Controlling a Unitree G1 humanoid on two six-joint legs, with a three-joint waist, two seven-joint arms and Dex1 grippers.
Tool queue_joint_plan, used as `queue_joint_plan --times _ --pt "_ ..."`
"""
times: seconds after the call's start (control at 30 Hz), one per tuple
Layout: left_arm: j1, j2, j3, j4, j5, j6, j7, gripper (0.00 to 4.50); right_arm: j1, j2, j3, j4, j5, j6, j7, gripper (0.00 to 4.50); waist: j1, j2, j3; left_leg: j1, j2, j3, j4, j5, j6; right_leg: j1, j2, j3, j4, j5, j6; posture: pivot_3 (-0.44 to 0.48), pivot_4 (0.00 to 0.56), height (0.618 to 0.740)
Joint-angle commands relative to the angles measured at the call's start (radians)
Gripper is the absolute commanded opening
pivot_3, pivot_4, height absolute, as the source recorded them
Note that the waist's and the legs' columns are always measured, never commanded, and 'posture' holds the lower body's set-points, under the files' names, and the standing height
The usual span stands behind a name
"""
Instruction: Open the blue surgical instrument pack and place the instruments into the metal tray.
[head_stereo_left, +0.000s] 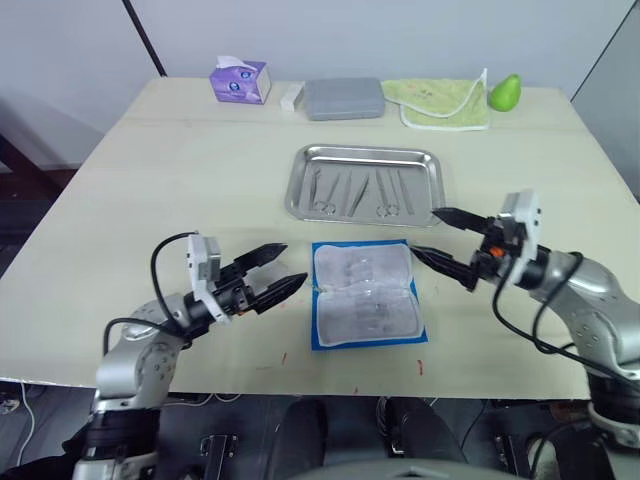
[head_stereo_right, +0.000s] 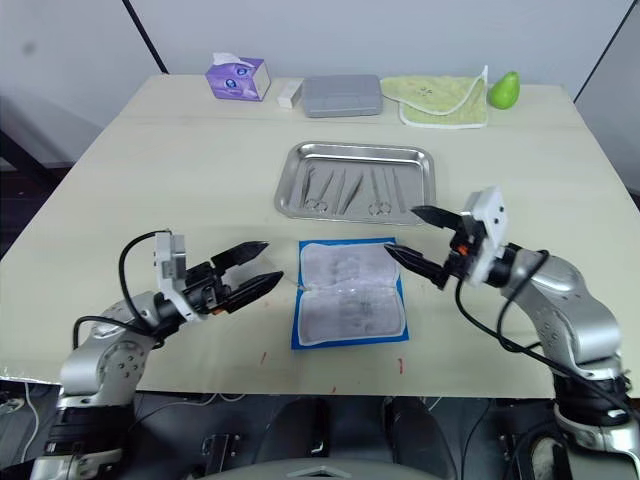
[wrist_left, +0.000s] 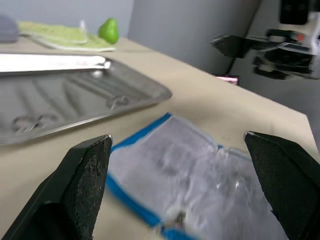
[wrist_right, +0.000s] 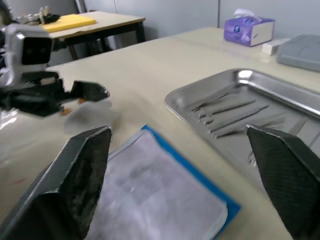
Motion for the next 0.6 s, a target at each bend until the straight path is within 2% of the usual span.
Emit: queue_joint_plan --times 0.03,0.17,0.23,0.4,0.6 --pt "0.069 0.042 0.081 -0.036 -0.031 0.008 -0.011 4.5 0.124 -0.077 -0.124 -0.056 0.041 -0.06 0.094 4.35 0.002 -0.001 0.0 0.0 0.0 0.0 0.0 0.0 0.0 0.0 0.0 0.0 -0.001 0.0 0.0 0.0 0.15 0.74" --pt "0.183 0.085 0.174 -0.031 -0.05 0.038 -0.011 4.5 0.373 -0.146 -0.317 -0.046 0.049 -0.128 0.212 4.35 0.003 -0.002 0.002 0.001 0.0 0.0 0.001 0.0 0.0 0.001 0.0 0.0 -0.001 -0.002 0.003 0.0 0.15 0.74" --pt "0.221 0.099 0.195 -0.026 -0.04 0.031 -0.015 4.5 0.444 -0.155 -0.375 -0.027 0.051 -0.159 0.236 4.35 0.004 -0.003 0.003 0.001 0.0 0.0 0.0 0.0 0.0 0.001 0.0 -0.001 -0.002 -0.002 0.003 0.0 0.15 0.74" --pt "0.27 0.122 0.24 -0.026 -0.023 0.046 0.027 4.5 0.555 -0.145 -0.448 0.019 0.039 -0.232 0.263 4.35 0.002 -0.004 0.003 0.002 0.0 0.0 0.001 0.0 0.0 0.002 -0.001 0.0 -0.004 -0.003 0.002 0.0 0.15 0.74" --pt "0.289 0.118 0.241 -0.024 -0.009 0.052 0.058 4.5 0.57 -0.132 -0.429 0.006 0.04 -0.261 0.242 4.35 0.0 -0.004 0.003 0.003 0.001 0.0 0.001 0.0 0.0 0.003 -0.001 0.001 -0.003 -0.004 0.001 0.0 0.15 0.74"
